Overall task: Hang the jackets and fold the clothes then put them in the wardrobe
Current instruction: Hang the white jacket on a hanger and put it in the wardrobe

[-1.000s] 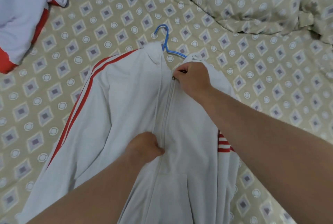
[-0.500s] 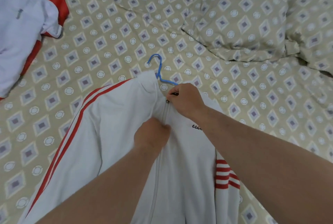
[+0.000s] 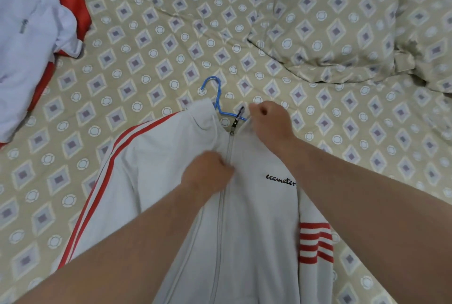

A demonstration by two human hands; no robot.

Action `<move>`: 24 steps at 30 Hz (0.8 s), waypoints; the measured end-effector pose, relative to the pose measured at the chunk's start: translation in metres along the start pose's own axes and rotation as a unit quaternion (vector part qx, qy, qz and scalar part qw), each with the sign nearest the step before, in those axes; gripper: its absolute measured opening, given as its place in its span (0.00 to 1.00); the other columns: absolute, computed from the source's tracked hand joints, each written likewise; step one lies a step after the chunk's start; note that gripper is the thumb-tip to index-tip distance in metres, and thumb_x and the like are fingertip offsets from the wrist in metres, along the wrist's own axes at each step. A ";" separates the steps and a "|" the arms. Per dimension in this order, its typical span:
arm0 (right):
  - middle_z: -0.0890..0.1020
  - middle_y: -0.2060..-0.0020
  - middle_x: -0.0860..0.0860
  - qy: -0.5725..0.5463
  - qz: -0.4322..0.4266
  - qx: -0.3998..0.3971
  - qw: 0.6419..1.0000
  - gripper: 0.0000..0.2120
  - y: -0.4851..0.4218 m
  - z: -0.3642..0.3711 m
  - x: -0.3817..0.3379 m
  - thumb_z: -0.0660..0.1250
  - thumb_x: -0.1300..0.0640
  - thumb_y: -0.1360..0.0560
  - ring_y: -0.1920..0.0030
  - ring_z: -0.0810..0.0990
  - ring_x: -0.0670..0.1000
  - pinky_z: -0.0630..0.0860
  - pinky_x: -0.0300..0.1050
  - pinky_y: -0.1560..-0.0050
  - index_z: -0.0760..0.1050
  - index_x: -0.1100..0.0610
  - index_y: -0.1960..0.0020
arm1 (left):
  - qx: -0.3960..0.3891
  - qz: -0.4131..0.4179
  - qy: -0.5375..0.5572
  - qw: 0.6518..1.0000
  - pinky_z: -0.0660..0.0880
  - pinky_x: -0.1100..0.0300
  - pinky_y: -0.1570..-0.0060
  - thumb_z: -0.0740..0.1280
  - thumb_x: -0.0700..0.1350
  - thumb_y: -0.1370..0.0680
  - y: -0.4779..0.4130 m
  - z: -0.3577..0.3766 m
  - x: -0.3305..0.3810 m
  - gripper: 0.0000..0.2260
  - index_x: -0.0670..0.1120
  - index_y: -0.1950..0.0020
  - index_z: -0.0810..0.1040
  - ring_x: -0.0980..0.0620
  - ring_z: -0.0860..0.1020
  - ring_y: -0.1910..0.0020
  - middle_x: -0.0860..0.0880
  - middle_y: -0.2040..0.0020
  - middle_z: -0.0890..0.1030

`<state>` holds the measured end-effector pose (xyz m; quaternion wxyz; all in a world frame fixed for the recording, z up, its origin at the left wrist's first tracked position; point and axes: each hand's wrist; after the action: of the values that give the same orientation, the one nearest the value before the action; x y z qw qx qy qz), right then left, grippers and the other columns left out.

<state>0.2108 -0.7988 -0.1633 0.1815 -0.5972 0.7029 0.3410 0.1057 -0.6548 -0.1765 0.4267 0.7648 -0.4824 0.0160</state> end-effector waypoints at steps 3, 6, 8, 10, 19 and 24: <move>0.79 0.46 0.56 0.133 0.065 -0.022 0.989 0.19 -0.003 -0.014 0.023 0.62 0.43 0.22 0.45 0.78 0.58 0.76 0.54 0.43 0.77 0.57 0.41 | 0.253 0.068 0.054 0.964 0.71 0.56 0.59 0.66 0.51 0.28 -0.022 -0.041 0.000 0.07 0.50 0.55 0.76 0.45 0.77 0.54 0.51 0.57 0.79; 0.78 0.51 0.54 0.176 0.091 -0.166 0.966 0.21 0.003 -0.014 0.041 0.64 0.40 0.24 0.48 0.78 0.58 0.74 0.47 0.55 0.74 0.57 0.44 | 0.178 0.026 -0.080 0.980 0.70 0.49 0.41 0.67 0.59 0.25 -0.054 -0.072 -0.012 0.27 0.42 0.34 0.73 0.39 0.74 0.39 0.41 0.39 0.76; 0.77 0.63 0.50 0.140 0.072 -0.186 0.970 0.15 0.010 -0.014 0.045 0.67 0.43 0.26 0.60 0.78 0.55 0.67 0.43 0.66 0.73 0.56 0.57 | 0.082 -0.008 -0.145 0.986 0.70 0.49 0.41 0.61 0.64 0.22 -0.064 -0.080 -0.020 0.28 0.41 0.34 0.72 0.38 0.74 0.38 0.40 0.37 0.75; 0.75 0.67 0.48 0.119 0.033 -0.186 0.975 0.14 0.018 -0.017 0.047 0.70 0.46 0.27 0.65 0.75 0.50 0.65 0.43 0.68 0.70 0.52 0.62 | 0.046 0.002 -0.128 0.991 0.68 0.52 0.48 0.57 0.64 0.21 -0.062 -0.083 -0.027 0.24 0.44 0.44 0.75 0.41 0.75 0.44 0.43 0.43 0.77; 0.72 0.65 0.46 0.089 -0.014 -0.194 0.977 0.16 0.062 -0.059 0.010 0.73 0.49 0.27 0.66 0.70 0.45 0.63 0.38 0.67 0.70 0.55 0.61 | -0.022 0.079 0.094 0.992 0.61 0.60 0.71 0.69 0.57 0.23 0.015 -0.120 -0.017 0.20 0.50 0.69 0.67 0.59 0.66 0.76 0.57 0.76 0.69; 0.70 0.68 0.44 0.040 -0.023 -0.232 0.972 0.18 0.100 -0.111 -0.038 0.74 0.47 0.29 0.70 0.68 0.42 0.65 0.39 0.66 0.67 0.53 0.64 | -0.019 0.131 0.090 0.987 0.62 0.66 0.73 0.74 0.55 0.27 0.076 -0.167 -0.001 0.16 0.48 0.68 0.73 0.60 0.67 0.75 0.58 0.73 0.71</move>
<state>0.1392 -0.8432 -0.0338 0.0174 -0.6523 0.5974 0.4660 0.1124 -0.5561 -0.0223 0.4769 0.6823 -0.5382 0.1317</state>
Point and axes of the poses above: each hand's wrist, its own y-axis away from the middle knuckle, its own z-axis out of the palm, x = y × z
